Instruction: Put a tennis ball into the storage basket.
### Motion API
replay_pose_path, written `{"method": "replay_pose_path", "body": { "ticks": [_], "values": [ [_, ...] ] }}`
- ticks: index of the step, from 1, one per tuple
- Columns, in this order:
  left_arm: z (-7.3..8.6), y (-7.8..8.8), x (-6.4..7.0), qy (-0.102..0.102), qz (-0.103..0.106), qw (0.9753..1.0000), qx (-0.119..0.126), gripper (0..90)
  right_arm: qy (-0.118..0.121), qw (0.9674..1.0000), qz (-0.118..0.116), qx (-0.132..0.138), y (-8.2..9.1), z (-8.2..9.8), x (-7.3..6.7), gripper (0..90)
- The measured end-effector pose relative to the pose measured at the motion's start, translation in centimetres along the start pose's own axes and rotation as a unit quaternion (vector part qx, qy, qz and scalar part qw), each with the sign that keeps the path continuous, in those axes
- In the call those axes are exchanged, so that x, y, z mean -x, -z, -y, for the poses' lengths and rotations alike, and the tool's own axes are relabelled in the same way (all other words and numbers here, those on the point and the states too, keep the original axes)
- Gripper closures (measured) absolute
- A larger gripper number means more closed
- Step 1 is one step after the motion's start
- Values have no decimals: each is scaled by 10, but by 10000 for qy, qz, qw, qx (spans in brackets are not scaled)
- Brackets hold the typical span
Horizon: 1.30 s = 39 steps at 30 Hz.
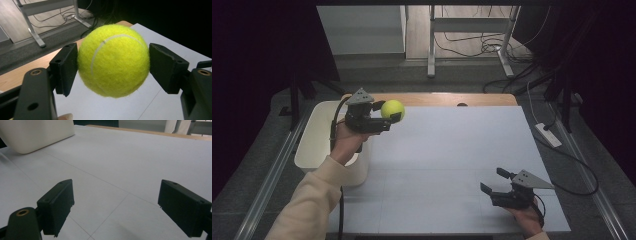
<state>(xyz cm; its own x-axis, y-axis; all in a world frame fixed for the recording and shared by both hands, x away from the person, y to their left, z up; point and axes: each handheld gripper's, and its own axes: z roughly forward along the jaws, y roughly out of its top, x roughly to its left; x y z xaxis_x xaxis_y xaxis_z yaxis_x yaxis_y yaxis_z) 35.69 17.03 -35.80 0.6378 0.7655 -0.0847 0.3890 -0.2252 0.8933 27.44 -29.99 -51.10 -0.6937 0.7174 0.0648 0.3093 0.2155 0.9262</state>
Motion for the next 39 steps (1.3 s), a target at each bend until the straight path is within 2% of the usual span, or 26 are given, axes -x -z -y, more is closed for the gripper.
{"method": "replay_pose_path", "body": {
  "ticks": [16,39],
  "values": [
    [14,19,-18,210,-288,9994,18,278,6,10000,1,16,0,0,-1,135],
    [22,34,-39,375,-671,9970,11,278,-6,10000,23,-8,0,-1,0,135]
  ]
}}
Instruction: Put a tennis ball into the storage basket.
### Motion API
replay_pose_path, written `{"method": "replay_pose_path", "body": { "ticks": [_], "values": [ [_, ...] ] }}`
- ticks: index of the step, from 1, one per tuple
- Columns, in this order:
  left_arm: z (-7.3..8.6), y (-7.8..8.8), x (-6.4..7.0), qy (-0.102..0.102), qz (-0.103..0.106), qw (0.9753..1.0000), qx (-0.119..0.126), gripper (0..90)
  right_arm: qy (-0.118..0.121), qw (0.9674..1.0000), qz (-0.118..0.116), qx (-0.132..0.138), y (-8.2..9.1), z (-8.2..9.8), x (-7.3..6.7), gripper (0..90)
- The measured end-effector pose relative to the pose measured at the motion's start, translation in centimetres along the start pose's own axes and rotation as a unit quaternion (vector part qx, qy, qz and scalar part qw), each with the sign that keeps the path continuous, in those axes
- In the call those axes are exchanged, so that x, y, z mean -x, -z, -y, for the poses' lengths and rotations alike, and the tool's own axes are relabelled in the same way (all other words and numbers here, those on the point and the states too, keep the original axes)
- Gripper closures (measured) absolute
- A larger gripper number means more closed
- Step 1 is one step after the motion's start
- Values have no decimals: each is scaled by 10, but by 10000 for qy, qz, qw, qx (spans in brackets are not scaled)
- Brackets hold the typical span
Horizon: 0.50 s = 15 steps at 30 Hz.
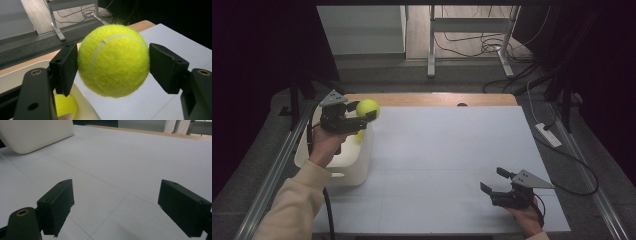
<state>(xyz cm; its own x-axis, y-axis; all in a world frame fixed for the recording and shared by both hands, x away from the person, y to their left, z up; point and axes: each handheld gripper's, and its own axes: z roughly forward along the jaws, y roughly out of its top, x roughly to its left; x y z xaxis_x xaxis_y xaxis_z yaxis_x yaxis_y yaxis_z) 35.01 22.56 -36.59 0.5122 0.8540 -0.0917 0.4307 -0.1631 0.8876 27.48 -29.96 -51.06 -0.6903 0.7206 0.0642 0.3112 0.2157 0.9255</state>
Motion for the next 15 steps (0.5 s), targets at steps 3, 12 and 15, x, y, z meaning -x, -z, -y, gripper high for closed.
{"method": "replay_pose_path", "body": {
  "ticks": [3,12,15],
  "values": [
    [0,1,-3,10,-59,10000,-23,278,-4,10000,-2,2,0,0,0,135],
    [1,5,-14,107,-261,9996,-45,278,0,10000,-4,5,0,0,0,135],
    [1,6,-18,132,-315,9994,-56,278,-1,10000,-3,4,0,0,0,135]
  ]
}}
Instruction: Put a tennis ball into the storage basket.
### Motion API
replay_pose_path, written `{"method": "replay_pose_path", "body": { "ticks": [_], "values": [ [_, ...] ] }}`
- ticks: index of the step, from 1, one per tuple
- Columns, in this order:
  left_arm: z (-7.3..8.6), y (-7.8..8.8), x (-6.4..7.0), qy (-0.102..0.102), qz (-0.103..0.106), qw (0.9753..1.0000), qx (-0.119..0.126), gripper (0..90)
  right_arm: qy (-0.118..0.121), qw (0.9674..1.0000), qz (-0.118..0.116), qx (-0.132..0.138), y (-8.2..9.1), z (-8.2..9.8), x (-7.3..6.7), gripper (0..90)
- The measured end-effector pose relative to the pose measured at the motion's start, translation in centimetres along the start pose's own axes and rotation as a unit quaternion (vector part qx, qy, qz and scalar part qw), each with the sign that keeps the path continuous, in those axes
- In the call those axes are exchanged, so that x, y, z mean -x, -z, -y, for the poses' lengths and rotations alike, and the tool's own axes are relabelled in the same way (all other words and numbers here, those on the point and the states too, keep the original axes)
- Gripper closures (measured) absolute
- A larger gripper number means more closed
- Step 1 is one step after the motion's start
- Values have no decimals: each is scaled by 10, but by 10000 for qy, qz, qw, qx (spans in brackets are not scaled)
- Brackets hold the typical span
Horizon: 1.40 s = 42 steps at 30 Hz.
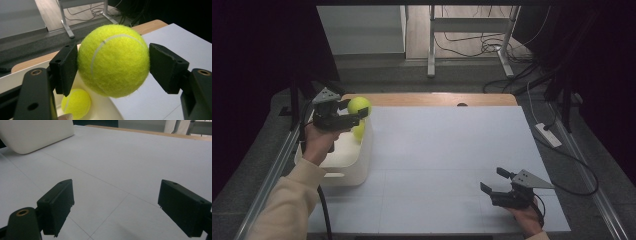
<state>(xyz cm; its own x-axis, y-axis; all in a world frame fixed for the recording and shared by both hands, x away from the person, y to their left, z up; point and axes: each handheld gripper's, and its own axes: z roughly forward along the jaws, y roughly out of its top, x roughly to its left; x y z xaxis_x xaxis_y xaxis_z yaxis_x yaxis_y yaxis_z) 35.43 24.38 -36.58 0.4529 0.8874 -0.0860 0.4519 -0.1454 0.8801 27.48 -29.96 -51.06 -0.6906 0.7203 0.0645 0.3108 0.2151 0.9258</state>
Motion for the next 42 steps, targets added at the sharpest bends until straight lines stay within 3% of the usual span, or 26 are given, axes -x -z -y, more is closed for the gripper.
{"method": "replay_pose_path", "body": {
  "ticks": [20,36,42],
  "values": [
    [4,-5,-30,295,-397,9987,-142,277,-3,10000,11,-12,0,0,0,135],
    [13,-17,-55,569,-790,9946,-357,277,5,10000,12,-26,0,1,0,135],
    [16,-22,-61,625,-926,9922,-551,276,15,10000,17,-18,-1,1,-1,135]
  ]
}}
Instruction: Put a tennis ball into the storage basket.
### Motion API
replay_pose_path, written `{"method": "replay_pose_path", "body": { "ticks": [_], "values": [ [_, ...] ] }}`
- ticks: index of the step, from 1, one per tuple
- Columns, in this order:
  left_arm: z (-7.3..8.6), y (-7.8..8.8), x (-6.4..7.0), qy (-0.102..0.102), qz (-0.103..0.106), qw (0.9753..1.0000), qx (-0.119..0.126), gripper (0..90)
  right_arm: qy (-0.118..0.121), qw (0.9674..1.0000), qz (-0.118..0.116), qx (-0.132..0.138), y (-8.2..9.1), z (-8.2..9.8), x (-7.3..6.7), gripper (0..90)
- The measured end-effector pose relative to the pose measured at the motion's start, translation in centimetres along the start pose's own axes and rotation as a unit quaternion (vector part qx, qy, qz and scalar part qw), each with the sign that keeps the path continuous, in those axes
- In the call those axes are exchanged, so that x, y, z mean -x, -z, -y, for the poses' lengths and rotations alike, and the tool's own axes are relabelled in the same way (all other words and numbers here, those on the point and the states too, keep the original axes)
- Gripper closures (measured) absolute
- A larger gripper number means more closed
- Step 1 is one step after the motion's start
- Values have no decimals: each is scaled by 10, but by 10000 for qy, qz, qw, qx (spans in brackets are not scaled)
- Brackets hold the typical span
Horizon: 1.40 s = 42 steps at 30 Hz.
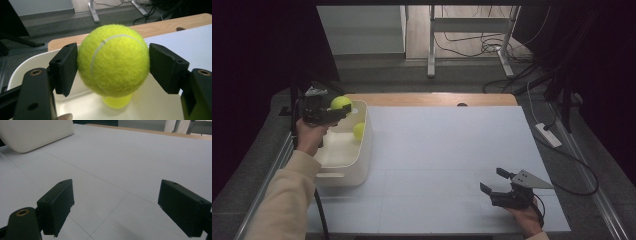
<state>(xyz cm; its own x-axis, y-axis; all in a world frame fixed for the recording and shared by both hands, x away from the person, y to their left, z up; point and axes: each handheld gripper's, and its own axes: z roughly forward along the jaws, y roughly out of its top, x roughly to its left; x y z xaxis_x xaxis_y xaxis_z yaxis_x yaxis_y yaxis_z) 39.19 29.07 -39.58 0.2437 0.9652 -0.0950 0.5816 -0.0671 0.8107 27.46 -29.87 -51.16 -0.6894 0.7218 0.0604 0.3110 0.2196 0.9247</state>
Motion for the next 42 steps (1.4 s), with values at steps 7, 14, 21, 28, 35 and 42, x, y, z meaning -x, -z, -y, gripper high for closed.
{"method": "replay_pose_path", "body": {
  "ticks": [7,14,21,28,35,42],
  "values": [
    [2,-5,-6,81,-131,9998,-146,276,-3,10000,2,-4,0,0,0,135],
    [4,-15,-11,128,-196,9983,-524,275,14,10000,-10,-9,0,0,0,135],
    [6,-23,-12,-4,-499,9946,-915,275,15,10000,-12,-8,0,0,0,135],
    [8,-24,-16,36,-524,9934,-1016,275,13,10000,-10,-8,0,0,0,135],
    [10,-23,-19,97,-545,9932,-1021,274,21,10000,-11,-19,0,0,0,135],
    [7,-19,-18,303,-751,9936,-786,99,32,10000,-14,-7,0,0,0,135]
  ]
}}
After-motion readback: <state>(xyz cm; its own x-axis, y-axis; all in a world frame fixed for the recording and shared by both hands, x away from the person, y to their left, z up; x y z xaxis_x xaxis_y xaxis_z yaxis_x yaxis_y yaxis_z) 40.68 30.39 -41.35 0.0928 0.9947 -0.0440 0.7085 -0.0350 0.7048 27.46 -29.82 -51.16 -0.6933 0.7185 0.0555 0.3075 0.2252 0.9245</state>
